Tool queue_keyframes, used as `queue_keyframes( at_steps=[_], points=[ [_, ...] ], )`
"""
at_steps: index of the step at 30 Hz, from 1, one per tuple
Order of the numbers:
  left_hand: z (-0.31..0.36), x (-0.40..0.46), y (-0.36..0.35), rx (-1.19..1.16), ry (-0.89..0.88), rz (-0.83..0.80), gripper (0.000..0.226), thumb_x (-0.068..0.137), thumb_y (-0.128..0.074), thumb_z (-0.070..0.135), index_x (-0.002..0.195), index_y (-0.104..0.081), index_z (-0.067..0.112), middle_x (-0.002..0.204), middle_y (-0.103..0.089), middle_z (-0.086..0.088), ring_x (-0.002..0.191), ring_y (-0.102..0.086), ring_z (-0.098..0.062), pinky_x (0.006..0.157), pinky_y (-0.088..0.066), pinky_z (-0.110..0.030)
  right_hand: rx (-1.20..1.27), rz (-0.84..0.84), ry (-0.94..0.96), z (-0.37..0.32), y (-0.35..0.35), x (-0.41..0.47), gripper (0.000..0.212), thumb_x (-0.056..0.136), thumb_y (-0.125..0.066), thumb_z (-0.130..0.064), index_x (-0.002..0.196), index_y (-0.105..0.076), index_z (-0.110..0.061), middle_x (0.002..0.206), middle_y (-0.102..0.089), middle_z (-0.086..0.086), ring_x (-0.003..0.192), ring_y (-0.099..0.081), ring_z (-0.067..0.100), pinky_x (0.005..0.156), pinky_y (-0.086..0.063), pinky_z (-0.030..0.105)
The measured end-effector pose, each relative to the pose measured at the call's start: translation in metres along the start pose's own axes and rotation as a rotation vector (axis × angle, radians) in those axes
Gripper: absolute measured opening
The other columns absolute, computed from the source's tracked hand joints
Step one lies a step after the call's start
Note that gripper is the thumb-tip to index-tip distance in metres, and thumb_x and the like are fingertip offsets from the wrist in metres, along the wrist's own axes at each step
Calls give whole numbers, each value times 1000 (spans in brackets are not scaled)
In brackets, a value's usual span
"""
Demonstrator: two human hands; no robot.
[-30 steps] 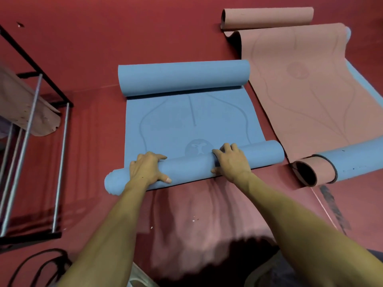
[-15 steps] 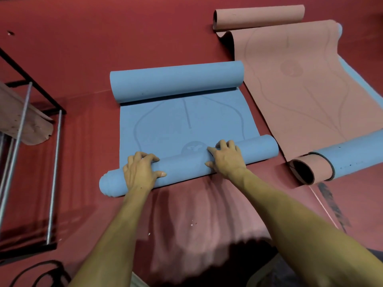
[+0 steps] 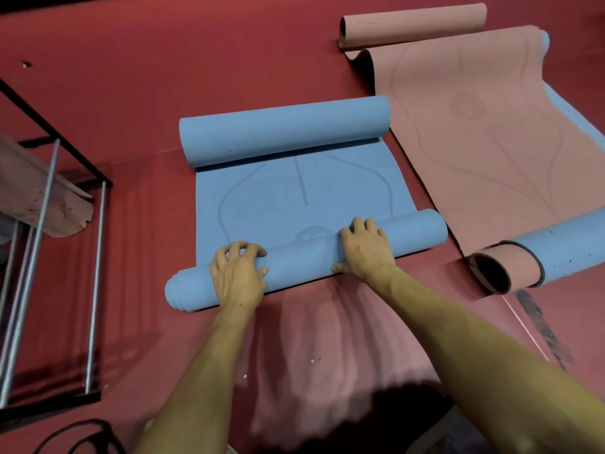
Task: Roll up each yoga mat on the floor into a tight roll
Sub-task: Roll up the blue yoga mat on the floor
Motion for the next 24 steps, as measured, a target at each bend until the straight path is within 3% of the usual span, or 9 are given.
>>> queue_keyframes(
  at_steps=[4,9,12,15,20,24],
  points=[
    [3,-4,-3,6,5,51,27,88,-79,23,109,-69,37,116,-61,12,115,-49,-22,96,-39,-39,63,28,18,4,5,2,83,72,-80,-68,128,-52,-14,121,-55,5,112,-49,28,97,-47,45],
    [5,8,-3,23,0,30,26,95,-66,24,117,-68,37,121,-66,11,117,-53,-21,106,-37,-44,61,6,9,0,4,4,78,76,-73,-69,132,-56,-16,140,-46,11,122,-44,35,105,-41,53],
    [9,8,-3,47,32,-31,40,91,-58,31,131,-64,37,134,-62,12,128,-49,-21,119,-23,-59,5,-6,-10,-6,6,5,86,66,-75,-72,130,-56,-18,132,-42,11,116,-42,35,97,-43,56],
    [8,6,-5,68,27,-119,60,85,-63,46,143,-54,36,146,-53,14,141,-39,-19,119,-10,-70,-74,-4,25,-8,6,7,91,67,-79,-67,137,-49,-17,128,-44,9,113,-45,33,95,-45,55],
    [6,7,-8,180,14,-208,86,80,-72,63,156,-37,43,168,-27,7,156,-14,-28,120,-6,-71,-48,41,7,-5,2,13,81,68,-86,-56,126,-49,-13,120,-51,7,111,-51,31,99,-45,58],
    [3,8,-13,227,23,-252,102,81,-73,70,161,-16,48,173,-6,-5,159,1,-34,119,4,-72,-65,1,29,-5,-3,18,85,69,-84,-56,133,-48,-15,134,-50,8,123,-48,34,108,-37,61]
  ],
)
Point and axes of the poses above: each hand's wrist, its own x-axis towards the middle knuckle, its own y-axis out of the back of the hand, z = x × y, the point moved 3 cm from there along x, towards the middle knuckle
